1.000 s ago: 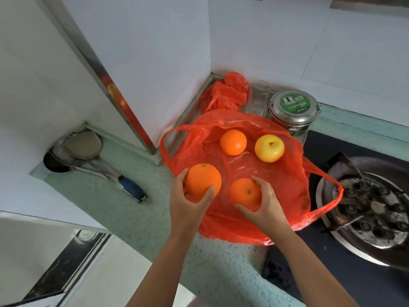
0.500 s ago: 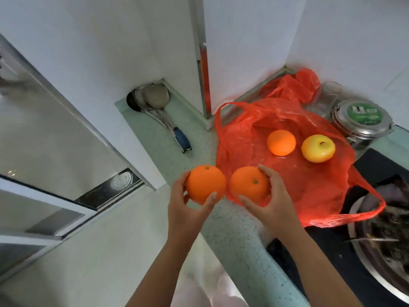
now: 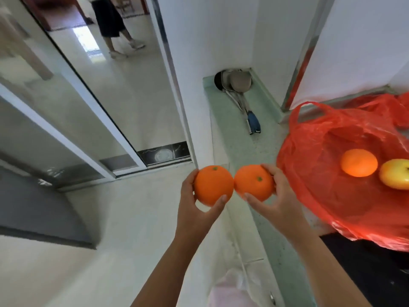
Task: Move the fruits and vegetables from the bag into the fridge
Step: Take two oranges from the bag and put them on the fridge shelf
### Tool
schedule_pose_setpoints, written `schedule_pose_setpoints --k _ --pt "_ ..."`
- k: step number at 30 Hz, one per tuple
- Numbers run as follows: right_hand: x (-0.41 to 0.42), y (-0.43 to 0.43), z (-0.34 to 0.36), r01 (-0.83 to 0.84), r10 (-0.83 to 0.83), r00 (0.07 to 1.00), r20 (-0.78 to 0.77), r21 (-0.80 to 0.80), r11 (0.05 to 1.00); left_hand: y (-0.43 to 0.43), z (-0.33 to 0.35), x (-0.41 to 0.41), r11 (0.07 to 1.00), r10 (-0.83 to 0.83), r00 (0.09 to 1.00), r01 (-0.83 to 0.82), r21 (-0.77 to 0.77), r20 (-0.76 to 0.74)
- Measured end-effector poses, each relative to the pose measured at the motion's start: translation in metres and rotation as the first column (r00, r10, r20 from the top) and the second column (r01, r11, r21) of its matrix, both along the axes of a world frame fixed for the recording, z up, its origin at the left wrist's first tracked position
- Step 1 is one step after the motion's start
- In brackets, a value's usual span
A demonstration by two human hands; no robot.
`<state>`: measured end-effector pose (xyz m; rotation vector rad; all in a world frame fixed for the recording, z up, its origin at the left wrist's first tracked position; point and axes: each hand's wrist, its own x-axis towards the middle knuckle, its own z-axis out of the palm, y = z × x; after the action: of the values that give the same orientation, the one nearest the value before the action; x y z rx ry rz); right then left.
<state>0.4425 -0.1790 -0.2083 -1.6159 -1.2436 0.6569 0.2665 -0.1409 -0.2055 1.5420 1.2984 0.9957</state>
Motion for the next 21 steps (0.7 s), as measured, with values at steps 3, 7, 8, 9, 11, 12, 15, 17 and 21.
schedule_pose_setpoints --k 3,7,8,9,11,12,15,17,21 --pt "-0.044 -0.012 0.007 -0.132 0.131 0.991 0.027 0.014 0.991 -0.032 0.005 -0.041 0.99 0.14 0.99 -0.14 -0.006 -0.011" --pt "-0.107 -0.033 0.02 -0.347 0.344 0.935 0.086 0.018 0.938 -0.082 0.009 -0.101 0.94 0.339 0.941 -0.339 -0.025 0.004" --pt "-0.124 -0.04 0.023 -0.396 0.393 0.915 0.095 0.016 0.918 -0.096 0.01 -0.116 0.923 0.385 0.923 -0.384 -0.035 0.01" --pt "-0.14 -0.047 0.025 -0.444 0.44 0.892 0.102 0.016 0.896 -0.111 0.01 -0.131 0.902 0.431 0.902 -0.43 -0.048 0.02" --pt "-0.173 -0.061 0.028 -0.531 0.526 0.843 0.115 0.019 0.847 -0.143 0.011 -0.161 0.856 0.516 0.855 -0.514 -0.056 0.045" --pt "-0.189 -0.067 0.028 -0.573 0.567 0.815 0.122 0.022 0.819 -0.158 0.011 -0.175 0.835 0.55 0.833 -0.548 -0.047 0.056" --pt "-0.235 -0.087 0.03 -0.683 0.675 0.727 0.126 0.025 0.73 -0.201 0.013 -0.214 0.763 0.646 0.758 -0.646 -0.028 0.085" --pt "-0.263 -0.098 0.032 -0.744 0.736 0.665 0.129 0.017 0.669 -0.224 0.014 -0.237 0.707 0.706 0.702 -0.707 -0.034 0.093" --pt "-0.318 -0.108 0.037 -0.841 0.825 0.535 0.184 0.022 0.541 -0.255 0.016 -0.278 0.607 0.792 0.602 -0.794 -0.024 0.105"
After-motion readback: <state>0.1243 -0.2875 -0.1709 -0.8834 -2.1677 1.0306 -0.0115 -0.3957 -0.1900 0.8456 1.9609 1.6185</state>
